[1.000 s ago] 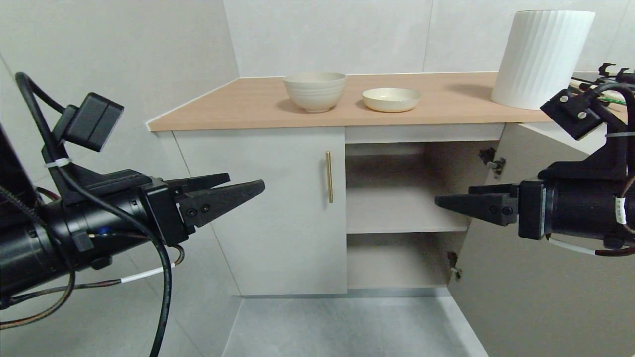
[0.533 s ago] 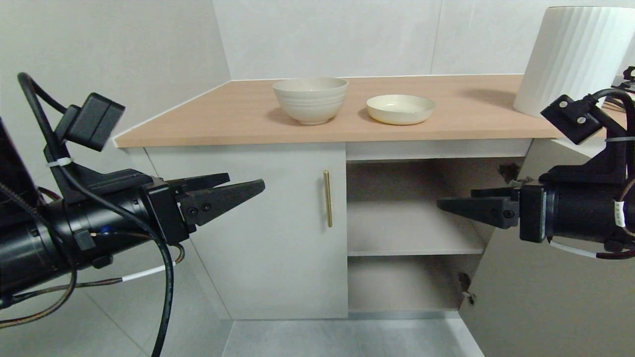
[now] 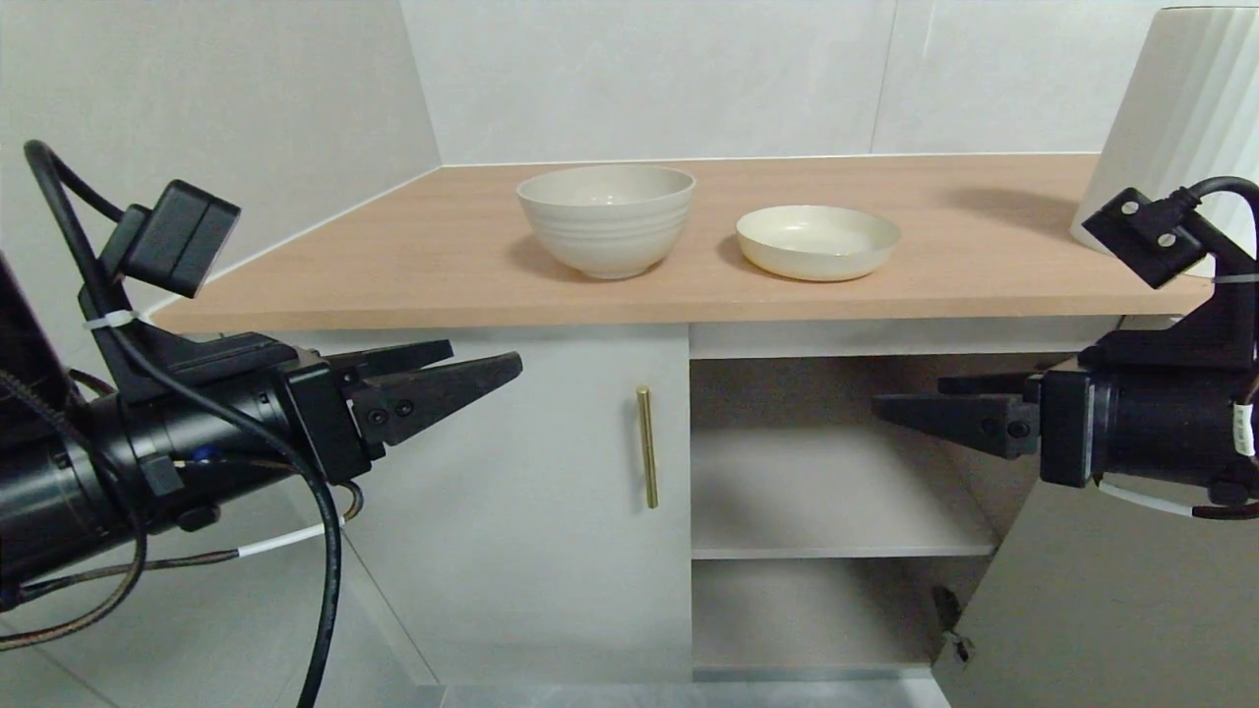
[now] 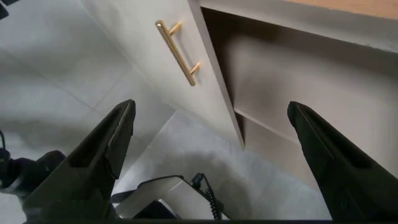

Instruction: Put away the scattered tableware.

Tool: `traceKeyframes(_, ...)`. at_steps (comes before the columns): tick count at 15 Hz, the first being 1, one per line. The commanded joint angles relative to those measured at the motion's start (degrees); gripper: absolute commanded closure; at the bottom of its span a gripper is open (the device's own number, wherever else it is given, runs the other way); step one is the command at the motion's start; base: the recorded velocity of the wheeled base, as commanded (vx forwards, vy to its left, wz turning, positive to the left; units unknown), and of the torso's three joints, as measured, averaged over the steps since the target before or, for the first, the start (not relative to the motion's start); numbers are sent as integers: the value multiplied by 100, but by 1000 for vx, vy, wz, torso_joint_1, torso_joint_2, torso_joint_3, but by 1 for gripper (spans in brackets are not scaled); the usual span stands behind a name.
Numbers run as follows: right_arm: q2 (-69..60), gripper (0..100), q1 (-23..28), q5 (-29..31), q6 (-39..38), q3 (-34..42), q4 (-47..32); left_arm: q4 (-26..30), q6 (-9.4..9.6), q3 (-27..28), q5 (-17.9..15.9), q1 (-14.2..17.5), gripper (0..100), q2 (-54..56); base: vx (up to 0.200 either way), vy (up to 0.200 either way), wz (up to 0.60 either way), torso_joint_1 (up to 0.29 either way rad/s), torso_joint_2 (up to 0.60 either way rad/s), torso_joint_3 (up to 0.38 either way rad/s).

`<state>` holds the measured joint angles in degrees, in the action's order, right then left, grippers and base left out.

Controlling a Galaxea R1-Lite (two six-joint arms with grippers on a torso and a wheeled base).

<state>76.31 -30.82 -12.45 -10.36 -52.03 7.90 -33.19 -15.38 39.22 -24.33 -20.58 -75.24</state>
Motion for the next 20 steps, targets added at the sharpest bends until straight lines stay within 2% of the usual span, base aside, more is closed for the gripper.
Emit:
traceKeyframes(1, -38, 0, -12, -3, -1, 9, 1, -3, -8, -2, -1, 1, 0, 1, 0, 0, 0, 0, 0, 0)
traceKeyframes(8, -2, 0, -38, -3, 8, 9, 1, -3, -8, 7, -1, 1, 0, -26, 0, 0, 0, 0, 0, 0)
traceKeyframes(12, 15, 0, -38, 5, 175, 70, 1, -3, -8, 7, 7, 1, 0, -52, 0, 0, 0, 72, -242, -257)
traceKeyframes(20, 77, 0, -38, 5, 280, 114, 1, -3, -8, 7, 7, 1, 0, -87, 0, 0, 0, 155, -491, -308)
